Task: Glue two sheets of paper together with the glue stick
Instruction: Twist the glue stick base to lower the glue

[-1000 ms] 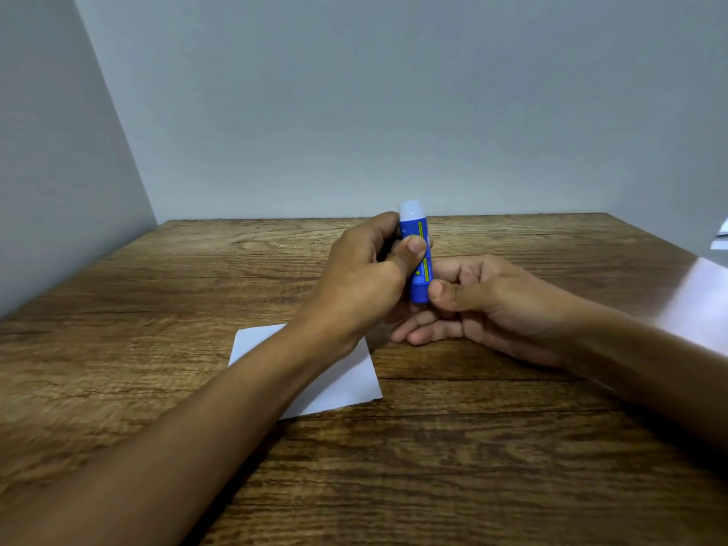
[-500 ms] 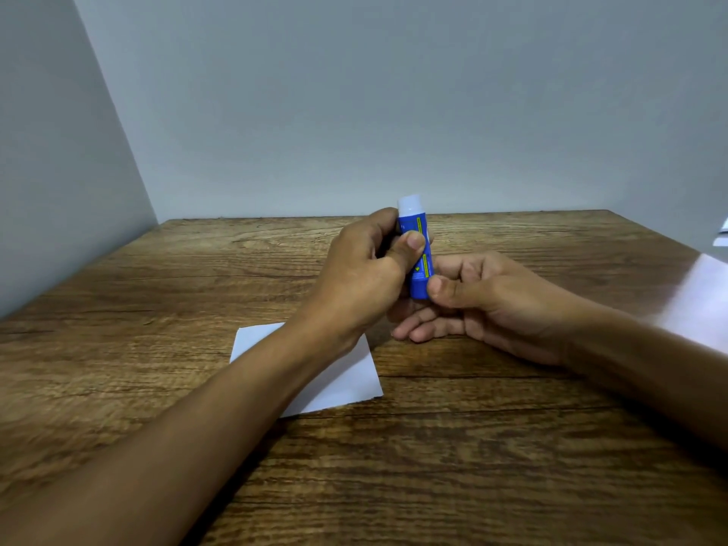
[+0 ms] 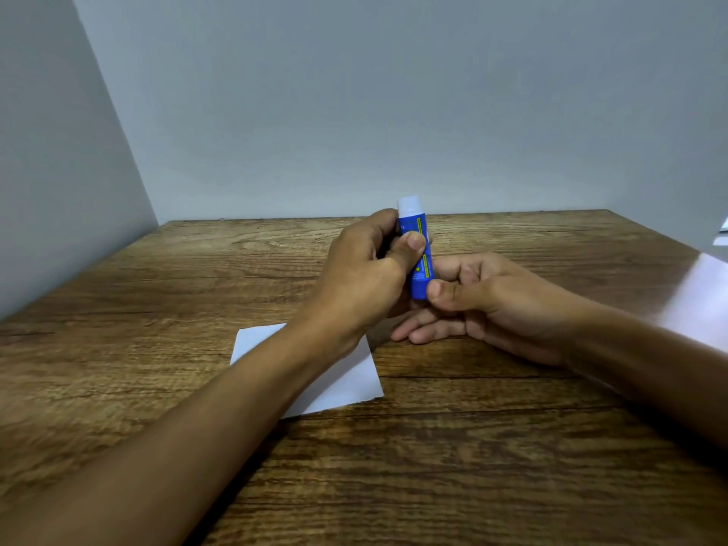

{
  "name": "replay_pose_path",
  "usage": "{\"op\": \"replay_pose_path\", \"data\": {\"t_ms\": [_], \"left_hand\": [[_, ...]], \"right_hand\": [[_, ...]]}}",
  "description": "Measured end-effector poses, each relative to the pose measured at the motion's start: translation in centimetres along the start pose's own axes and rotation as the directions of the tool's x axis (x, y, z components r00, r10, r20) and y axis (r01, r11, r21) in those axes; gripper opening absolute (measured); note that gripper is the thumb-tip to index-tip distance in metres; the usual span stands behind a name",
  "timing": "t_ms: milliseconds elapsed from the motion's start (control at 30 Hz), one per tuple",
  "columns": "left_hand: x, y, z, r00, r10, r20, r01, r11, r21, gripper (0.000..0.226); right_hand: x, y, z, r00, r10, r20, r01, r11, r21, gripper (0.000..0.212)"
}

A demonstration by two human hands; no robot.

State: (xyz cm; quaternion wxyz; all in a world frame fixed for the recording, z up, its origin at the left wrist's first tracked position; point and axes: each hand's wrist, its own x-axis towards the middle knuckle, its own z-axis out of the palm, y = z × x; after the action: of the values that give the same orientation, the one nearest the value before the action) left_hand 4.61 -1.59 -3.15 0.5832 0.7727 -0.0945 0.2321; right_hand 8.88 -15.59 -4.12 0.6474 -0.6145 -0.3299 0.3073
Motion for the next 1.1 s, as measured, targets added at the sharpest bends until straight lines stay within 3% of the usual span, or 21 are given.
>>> {"op": "replay_pose_path", "data": {"t_ms": [167, 367, 467, 533, 633, 700, 833, 1000, 1067, 1100], "left_hand": [[-0.1, 0.1, 0.0, 1.0, 0.019, -0.003, -0.018, 0.999, 0.032, 0.02], [0.2, -0.1, -0.2, 1.0, 0.021, -0.015, -0.021, 1.0, -0.017, 0.016], [0.4, 0.1, -0.5, 1.0, 0.0, -0.028, -0.003, 0.996, -0.088, 0.016], [0.5, 0.2, -0.6, 0.999, -0.023, -0.026, 0.019, 0.99, -0.142, 0.016], [0.6, 0.1, -0.6, 0.999, -0.043, 0.003, 0.043, 0.982, -0.183, 0.017], [0.5, 0.1, -0.7, 0.999, -0.046, 0.011, 0.046, 0.992, -0.113, 0.021], [0.6, -0.2, -0.9, 0.999, -0.04, -0.034, 0.044, 0.991, 0.129, 0.027], [0.7, -0.6, -1.1, 0.999, -0.046, -0.021, 0.049, 0.976, 0.212, 0.027], [0.6, -0.7, -1.0, 0.999, -0.048, -0.009, 0.049, 0.973, 0.225, 0.026], [0.5, -0.7, -1.0, 0.999, -0.048, -0.004, 0.048, 0.972, 0.229, 0.026]], "right_hand": [[0.3, 0.3, 0.3, 0.992, -0.017, -0.129, 0.011, 0.999, -0.047, 0.037], [0.3, 0.3, 0.6, 0.991, -0.061, -0.12, 0.051, 0.995, -0.085, 0.03], [0.0, 0.0, 0.9, 0.957, -0.165, -0.237, 0.111, 0.968, -0.227, 0.031], [-0.3, -0.5, 0.5, 0.872, -0.336, -0.356, 0.163, 0.885, -0.435, 0.026], [-1.0, -1.7, -0.6, 0.73, -0.61, -0.308, 0.091, 0.534, -0.84, 0.008], [-1.3, -2.2, -1.2, 0.776, -0.592, -0.216, -0.029, 0.309, -0.951, 0.012], [-1.3, -2.0, -2.1, 0.925, -0.344, -0.16, -0.124, 0.123, -0.985, 0.027], [-1.4, -2.0, -2.6, 0.968, -0.154, -0.196, -0.184, 0.084, -0.979, 0.023], [-1.4, -1.9, -2.6, 0.957, -0.204, -0.208, -0.188, 0.115, -0.975, 0.021], [-1.4, -1.9, -2.5, 0.935, -0.27, -0.229, -0.184, 0.183, -0.966, 0.02]]}}
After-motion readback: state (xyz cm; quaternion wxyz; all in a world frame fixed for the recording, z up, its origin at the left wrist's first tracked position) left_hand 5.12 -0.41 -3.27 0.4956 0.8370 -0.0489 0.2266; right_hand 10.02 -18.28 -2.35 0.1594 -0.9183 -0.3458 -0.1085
